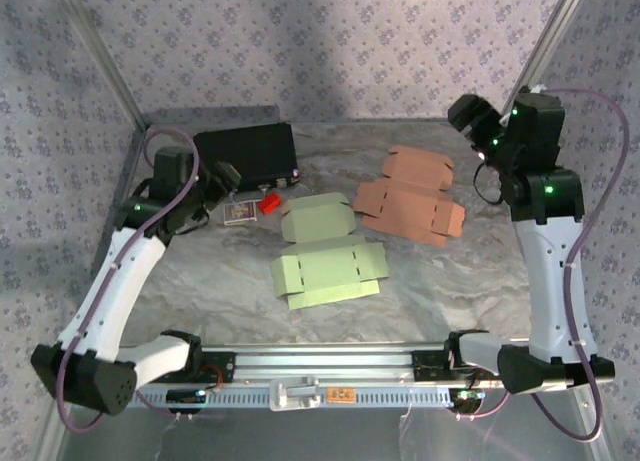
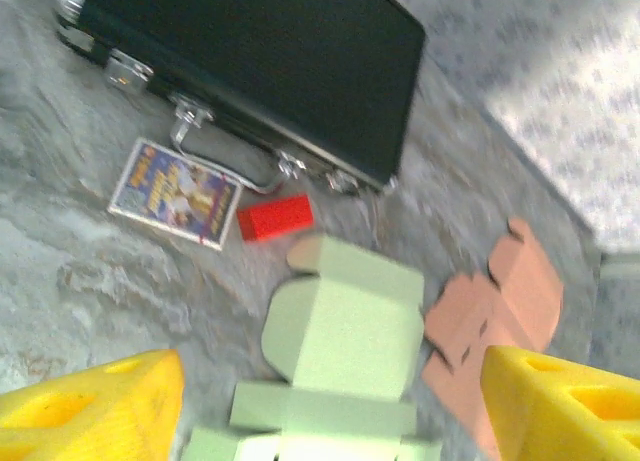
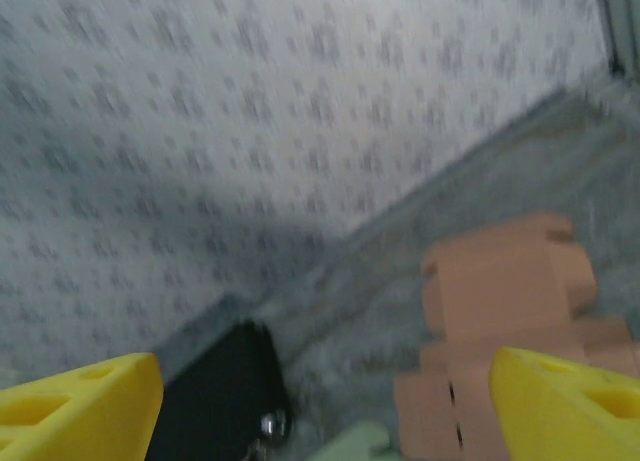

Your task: Fold the paper box

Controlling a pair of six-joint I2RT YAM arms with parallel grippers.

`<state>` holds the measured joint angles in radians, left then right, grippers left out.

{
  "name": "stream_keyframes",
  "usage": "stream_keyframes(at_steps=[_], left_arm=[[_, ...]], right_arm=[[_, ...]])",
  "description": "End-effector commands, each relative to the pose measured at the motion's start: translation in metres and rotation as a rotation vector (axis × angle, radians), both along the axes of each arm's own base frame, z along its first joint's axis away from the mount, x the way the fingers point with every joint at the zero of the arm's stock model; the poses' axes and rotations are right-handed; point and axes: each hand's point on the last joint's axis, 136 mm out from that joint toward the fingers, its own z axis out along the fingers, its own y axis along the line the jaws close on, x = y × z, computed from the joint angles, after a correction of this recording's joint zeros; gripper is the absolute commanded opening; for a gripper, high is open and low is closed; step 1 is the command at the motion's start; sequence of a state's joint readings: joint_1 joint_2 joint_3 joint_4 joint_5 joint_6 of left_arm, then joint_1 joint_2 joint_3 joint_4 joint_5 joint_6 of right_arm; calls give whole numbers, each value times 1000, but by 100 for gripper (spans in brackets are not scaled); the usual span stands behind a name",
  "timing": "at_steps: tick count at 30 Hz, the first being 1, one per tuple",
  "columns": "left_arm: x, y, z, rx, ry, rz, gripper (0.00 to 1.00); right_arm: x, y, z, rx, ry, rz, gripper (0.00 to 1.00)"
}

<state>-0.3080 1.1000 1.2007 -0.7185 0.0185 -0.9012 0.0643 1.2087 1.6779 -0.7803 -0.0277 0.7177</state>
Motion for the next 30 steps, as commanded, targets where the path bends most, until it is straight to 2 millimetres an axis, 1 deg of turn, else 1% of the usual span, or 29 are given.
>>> stream_keyframes(at_steps=[1,3,6,8,11,14,17,18,20,24,27,30], left_arm=[[-44,-19,-21,73,73,-159,75],[-59,-33,-34,80,101,-228,71],[-77,-43,-53,81,164,-262,69],[-87,-48,-63,55,200,-259,69],[-98,-61,-77,-33,234,-237,69],[-110,-73,-99,-147,300,-178,68],[-118,-84,-113,-249,329,-112,67],[-120,-86,-120,-274,340,-89,67],[-125,-90,-132,-323,353,-48,67],[-134,-100,-154,-456,371,67,67],[-143,-105,-170,-530,376,165,67],[-146,-111,-180,-597,338,243,66]], right_arm=[[-33,24,-34,70,173,121,83],[-44,33,-50,85,242,171,78],[-59,44,-72,108,320,222,72],[-68,54,-85,125,353,254,71],[-80,70,-109,154,418,302,69],[-92,89,-136,195,480,351,66],[-102,107,-163,234,522,381,66],[-109,113,-185,246,570,387,66],[-115,123,-207,273,595,408,66],[-123,134,-251,345,632,417,68],[-125,139,-276,407,655,419,71],[-129,142,-291,445,667,428,73]])
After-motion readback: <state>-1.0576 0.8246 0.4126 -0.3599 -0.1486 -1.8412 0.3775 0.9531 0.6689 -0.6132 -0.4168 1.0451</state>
